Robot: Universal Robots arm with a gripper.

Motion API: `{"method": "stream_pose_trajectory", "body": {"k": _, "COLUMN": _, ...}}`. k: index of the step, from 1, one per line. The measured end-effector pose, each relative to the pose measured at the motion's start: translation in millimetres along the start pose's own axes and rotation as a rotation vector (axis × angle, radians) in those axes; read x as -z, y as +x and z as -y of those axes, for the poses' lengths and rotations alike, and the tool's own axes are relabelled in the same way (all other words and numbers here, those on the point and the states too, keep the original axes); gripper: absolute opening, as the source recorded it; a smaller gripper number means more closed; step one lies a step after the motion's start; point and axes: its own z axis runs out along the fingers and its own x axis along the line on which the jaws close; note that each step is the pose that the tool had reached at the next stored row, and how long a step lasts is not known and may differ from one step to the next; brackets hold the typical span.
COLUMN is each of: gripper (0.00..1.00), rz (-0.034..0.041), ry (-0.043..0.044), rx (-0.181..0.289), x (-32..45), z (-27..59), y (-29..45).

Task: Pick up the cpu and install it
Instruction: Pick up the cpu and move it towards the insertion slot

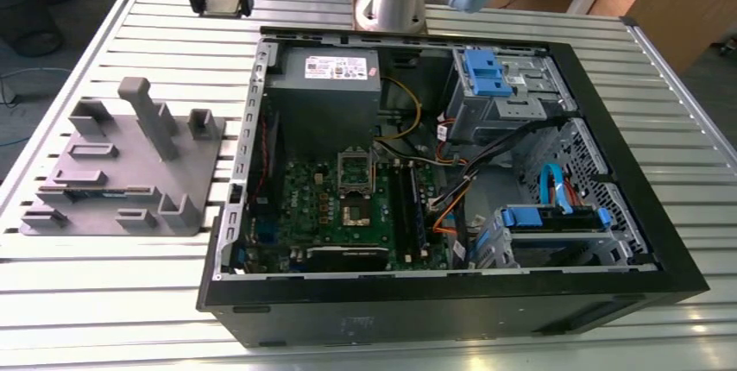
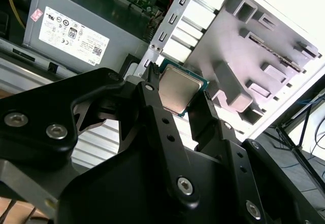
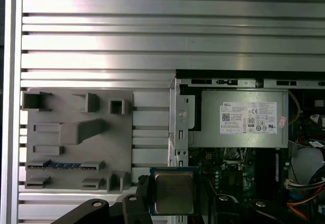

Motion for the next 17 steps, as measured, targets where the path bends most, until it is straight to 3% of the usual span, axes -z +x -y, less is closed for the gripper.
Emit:
{"method": "stream_pose_trajectory", "body": {"k": 11, "gripper": 0.47, "rz": -0.0001, "ry": 0.0001, "rx": 0.000, "x": -0.2, "z": -0.1, "y": -18.7}}
{"method": "stream_pose_trajectory", "body": {"k": 17, "gripper": 0.47, "rz": 0.0000, "ry": 0.0000, "rx": 0.000, "x": -0.3, "z": -0.1, "y": -23.5}}
